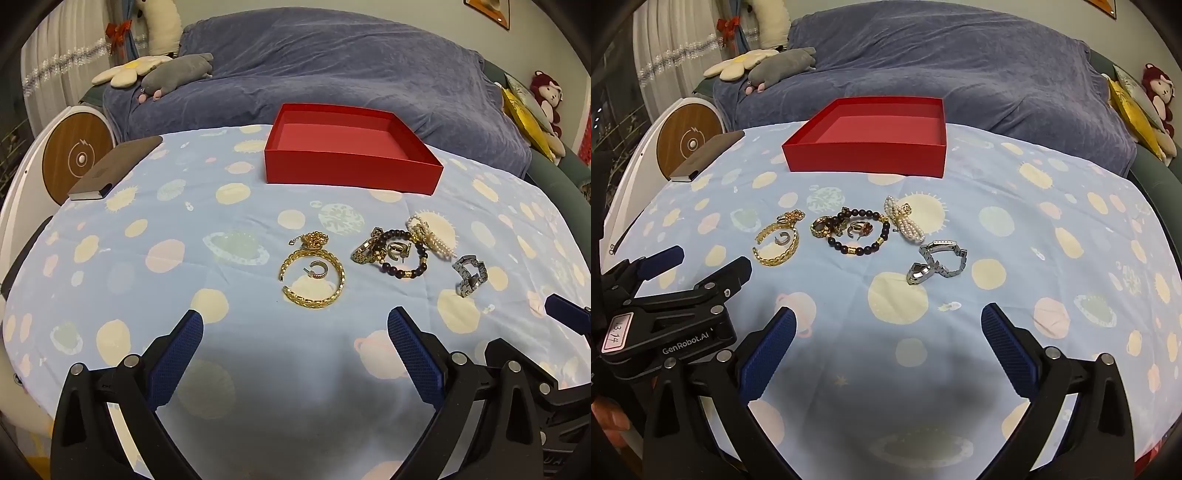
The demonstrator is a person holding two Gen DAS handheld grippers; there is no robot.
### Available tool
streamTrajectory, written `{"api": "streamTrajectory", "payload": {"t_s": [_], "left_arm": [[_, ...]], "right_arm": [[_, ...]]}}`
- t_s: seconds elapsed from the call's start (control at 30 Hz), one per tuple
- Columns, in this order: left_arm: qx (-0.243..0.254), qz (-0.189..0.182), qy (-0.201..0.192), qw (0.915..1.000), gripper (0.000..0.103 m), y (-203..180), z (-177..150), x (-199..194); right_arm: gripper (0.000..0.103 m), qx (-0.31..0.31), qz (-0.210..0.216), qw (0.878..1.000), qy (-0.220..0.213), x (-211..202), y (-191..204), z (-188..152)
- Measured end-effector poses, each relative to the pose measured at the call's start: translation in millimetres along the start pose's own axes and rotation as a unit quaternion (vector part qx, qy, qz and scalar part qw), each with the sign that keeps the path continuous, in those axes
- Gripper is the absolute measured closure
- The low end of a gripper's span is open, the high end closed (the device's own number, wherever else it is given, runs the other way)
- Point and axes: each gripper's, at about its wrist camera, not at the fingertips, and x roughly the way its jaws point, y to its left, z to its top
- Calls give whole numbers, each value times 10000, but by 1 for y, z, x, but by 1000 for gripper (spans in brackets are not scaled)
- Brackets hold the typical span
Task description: Organize jewelry
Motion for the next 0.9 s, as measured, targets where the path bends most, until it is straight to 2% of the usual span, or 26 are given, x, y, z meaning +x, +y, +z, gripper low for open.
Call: {"api": "streamTrajectory", "payload": {"t_s": [0.9], "left_arm": [[19,-31,4,10000,5,-1,0,-1]], "right_arm": [[5,14,3,10000,-13,-1,-1,1]]}}
